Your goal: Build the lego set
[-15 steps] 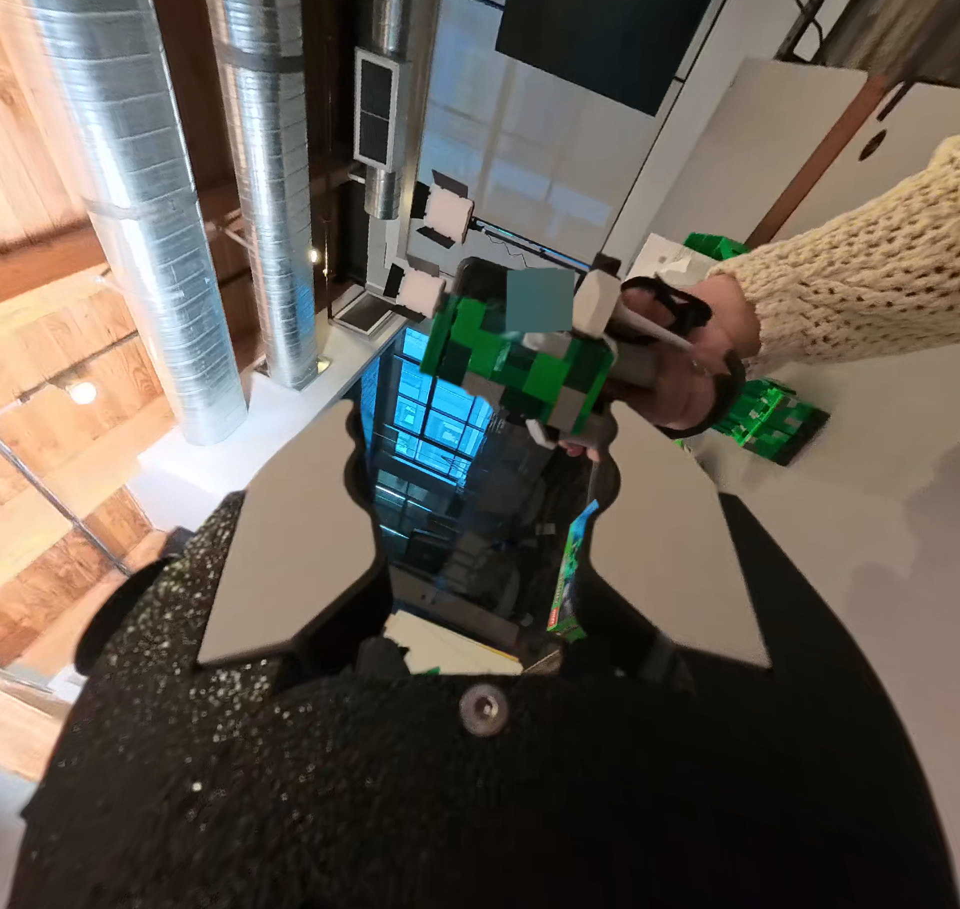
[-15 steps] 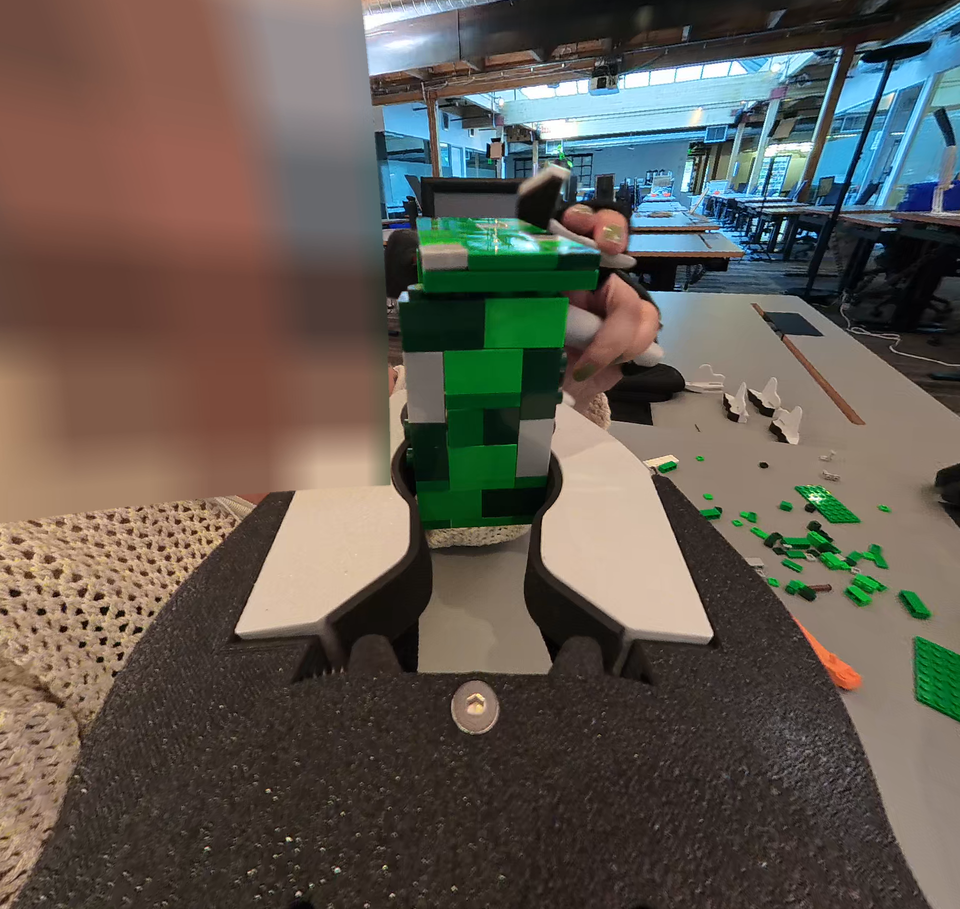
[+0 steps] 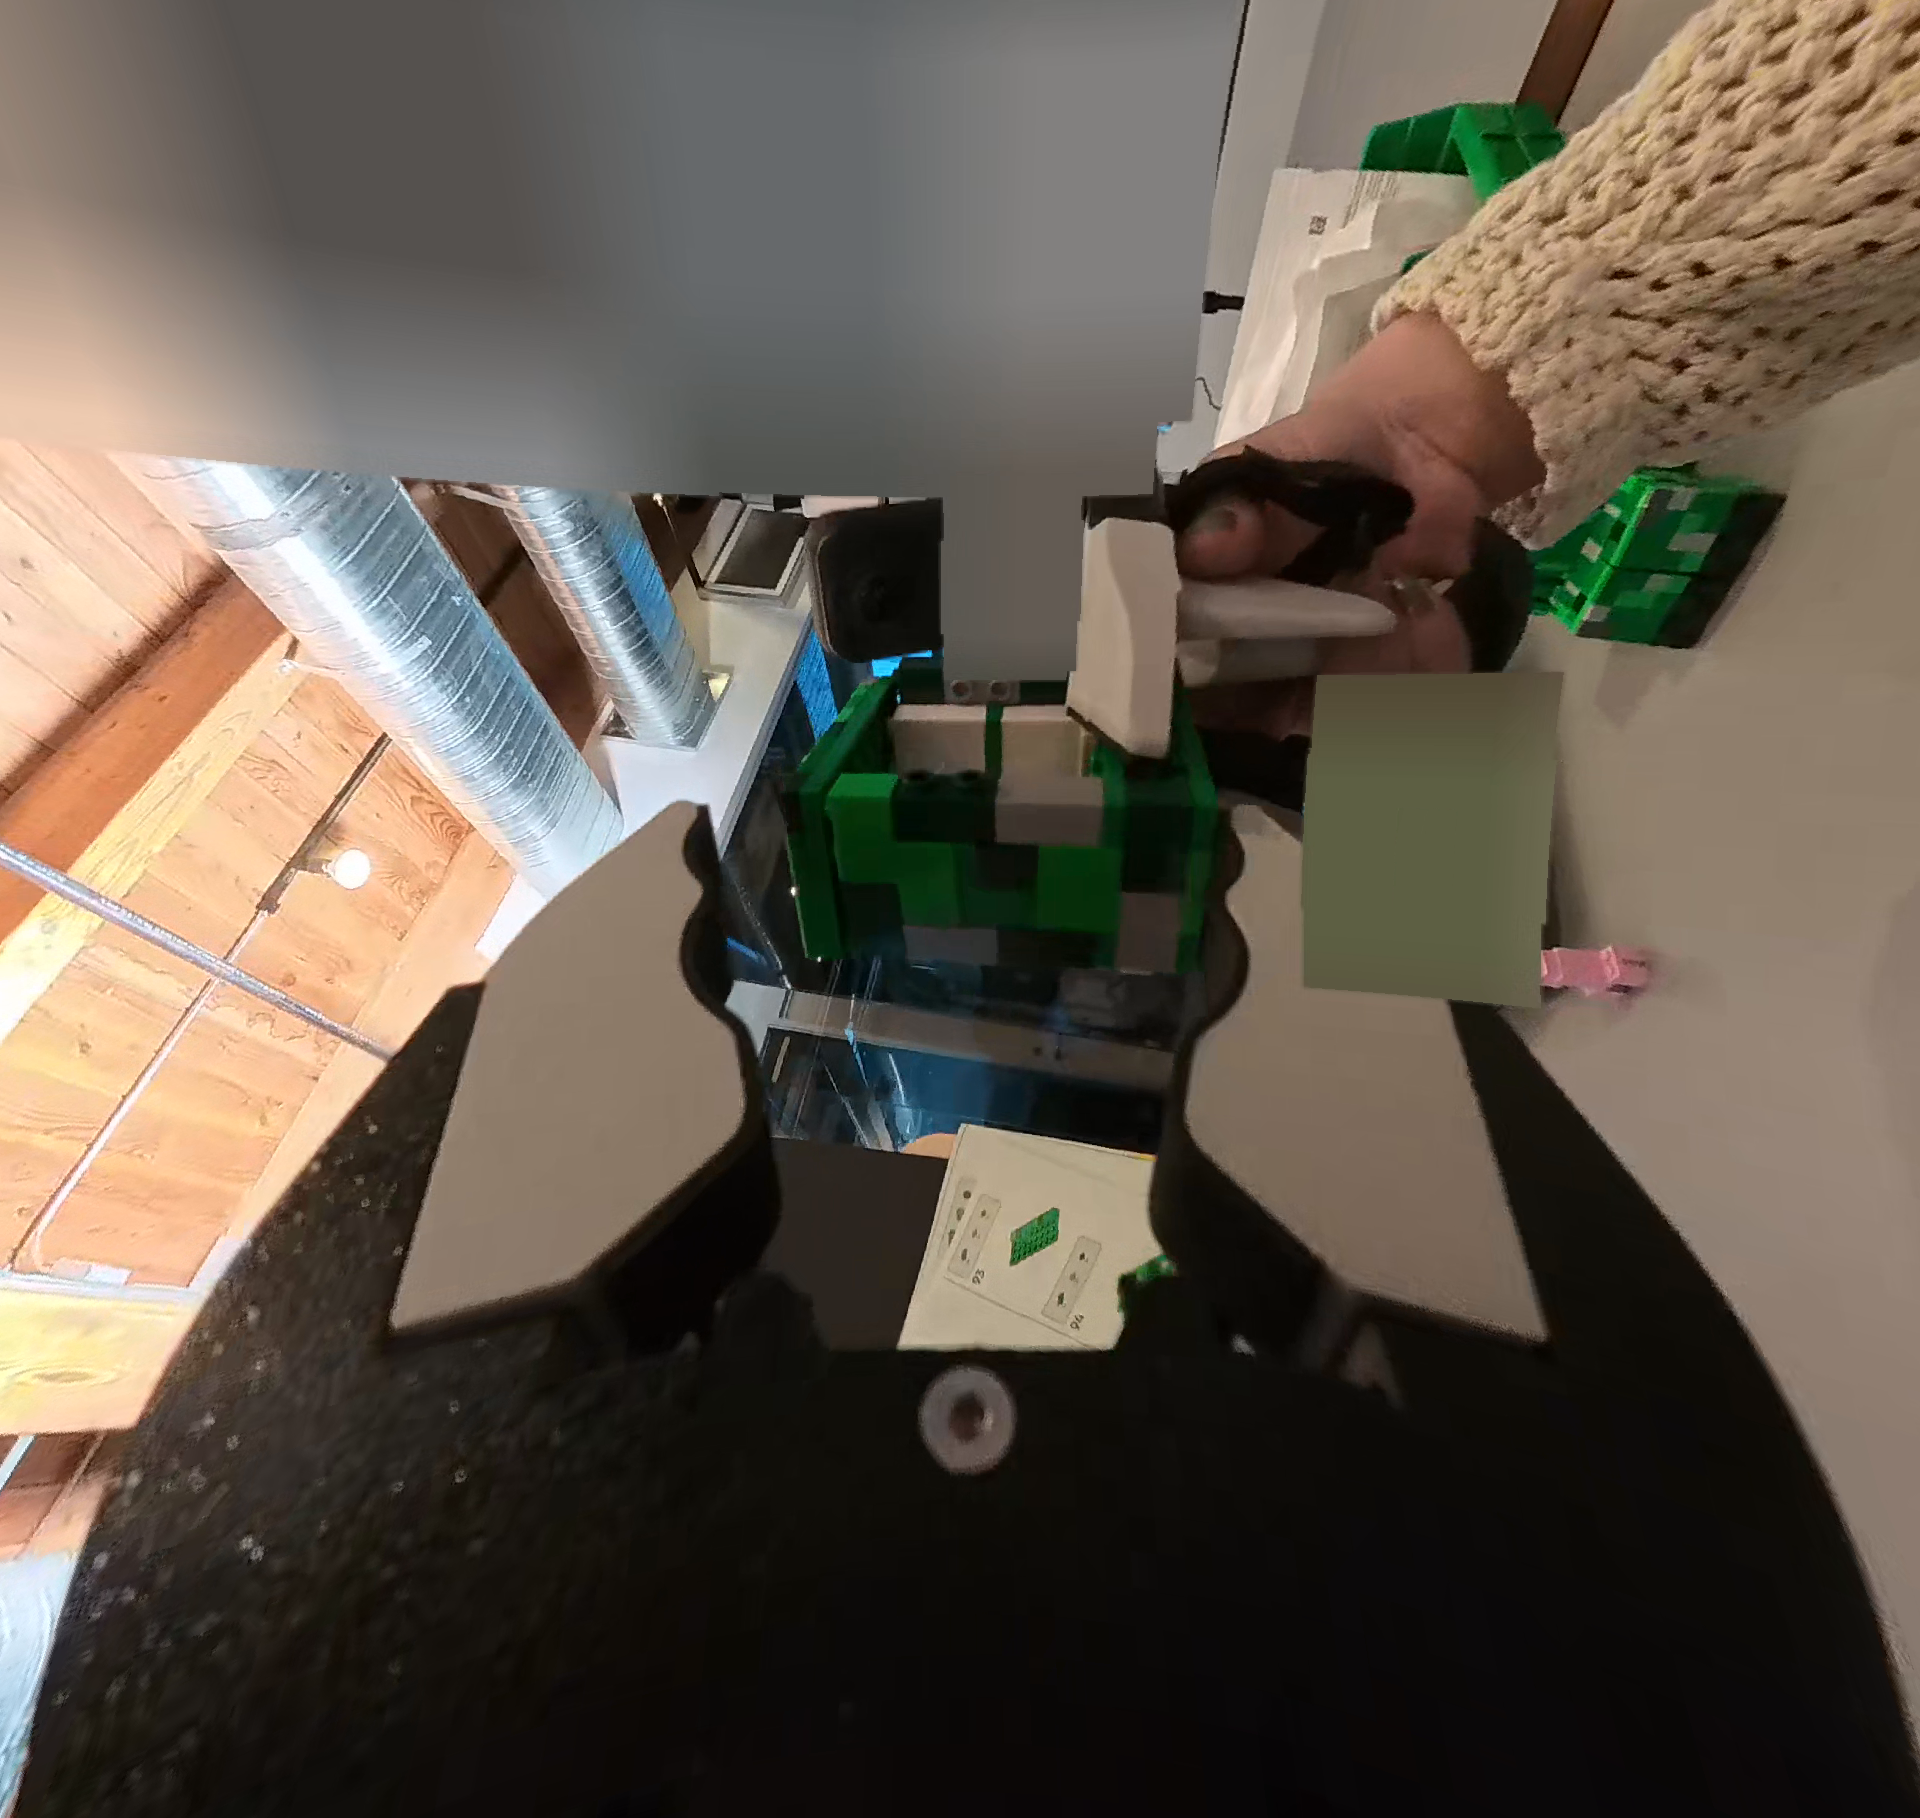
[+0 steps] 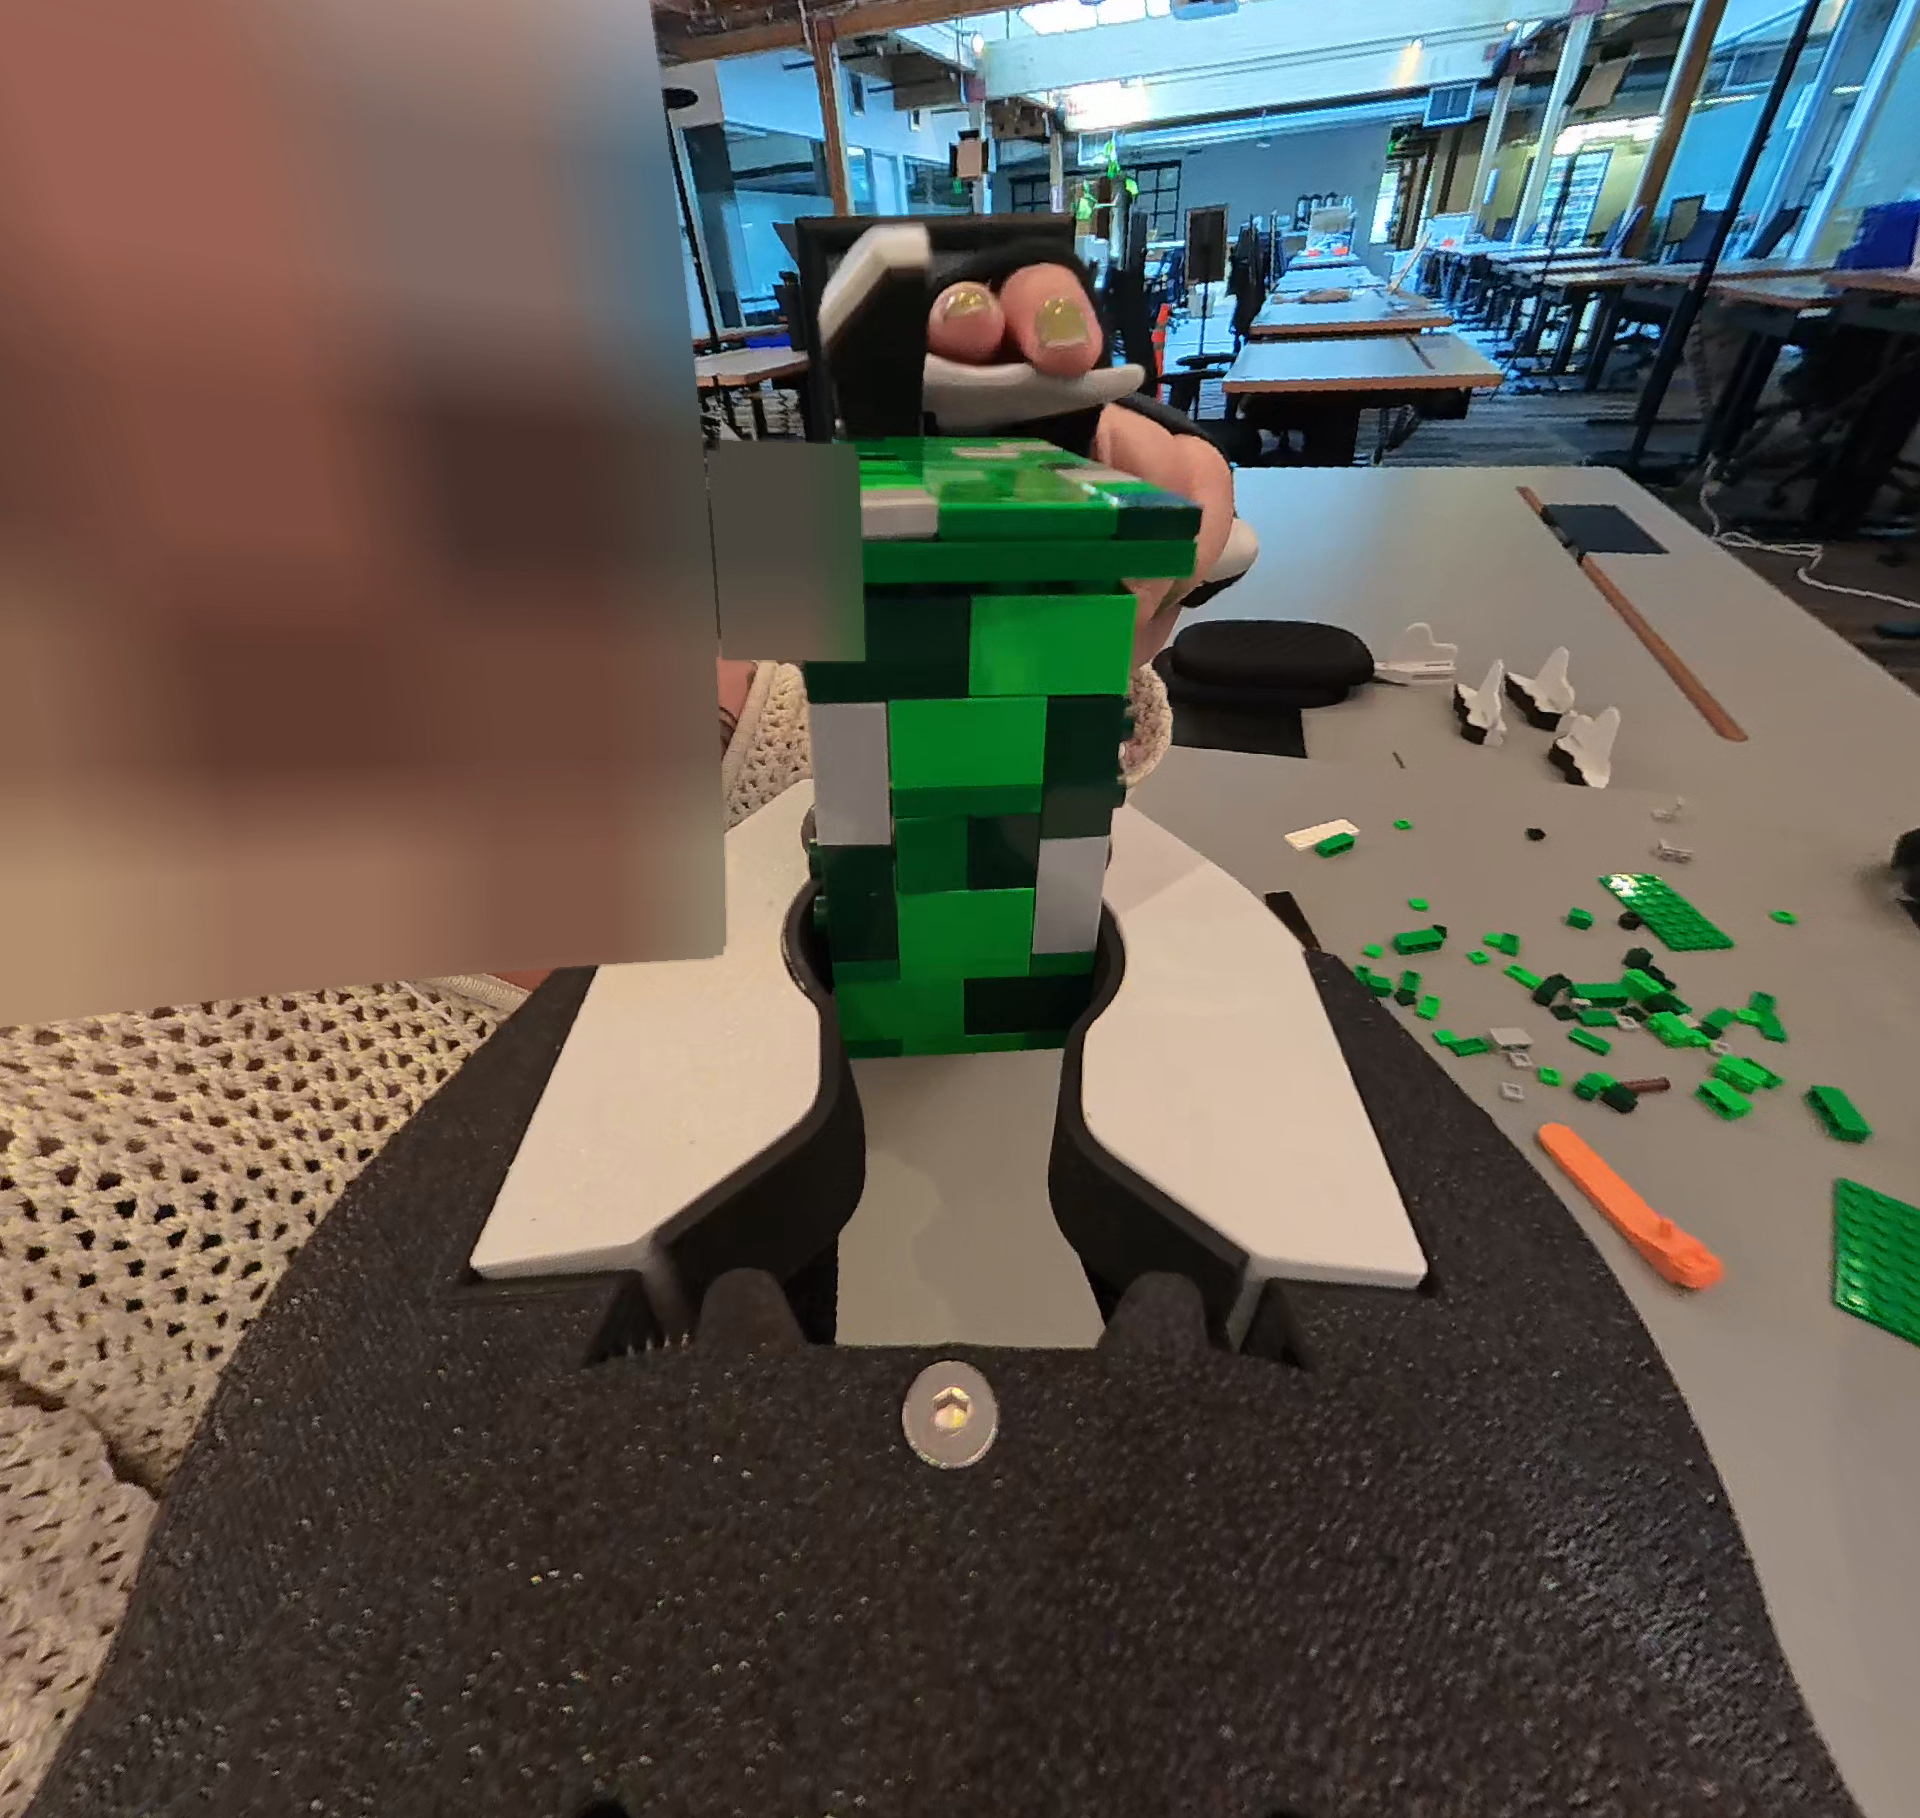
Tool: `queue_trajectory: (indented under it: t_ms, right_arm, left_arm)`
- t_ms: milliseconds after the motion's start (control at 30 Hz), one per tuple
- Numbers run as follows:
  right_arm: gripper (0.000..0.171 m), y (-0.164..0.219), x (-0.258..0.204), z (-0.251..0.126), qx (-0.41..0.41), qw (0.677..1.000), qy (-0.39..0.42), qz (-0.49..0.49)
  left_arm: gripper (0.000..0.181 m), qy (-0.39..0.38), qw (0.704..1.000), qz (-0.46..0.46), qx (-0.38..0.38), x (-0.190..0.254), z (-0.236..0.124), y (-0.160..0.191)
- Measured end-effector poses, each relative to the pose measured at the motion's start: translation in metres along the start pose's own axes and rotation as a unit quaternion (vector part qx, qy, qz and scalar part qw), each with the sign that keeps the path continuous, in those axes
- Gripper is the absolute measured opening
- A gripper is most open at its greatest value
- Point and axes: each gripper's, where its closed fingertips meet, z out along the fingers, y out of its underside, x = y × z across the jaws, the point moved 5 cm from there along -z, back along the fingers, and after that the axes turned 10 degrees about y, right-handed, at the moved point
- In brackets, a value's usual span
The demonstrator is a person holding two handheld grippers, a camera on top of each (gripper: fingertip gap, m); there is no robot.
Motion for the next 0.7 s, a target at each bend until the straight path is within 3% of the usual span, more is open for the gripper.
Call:
queue_trajectory:
  t_ms: [133, 700]
  right_arm:
    - [0.041, 0.0006, 0.0013, 0.0011, 0.003, 1.000, -0.006, 0.010]
    - [0.041, 0.0001, -0.0033, 0.0037, 0.005, 0.999, -0.027, 0.016]
  left_arm:
    - [0.077, 0.014, 1.000, 0.010, -0.001, 0.0041, 0.0003, -0.0001]
    - [0.075, 0.013, 0.998, -0.008, 0.068, 0.0046, -0.0026, -0.0029]
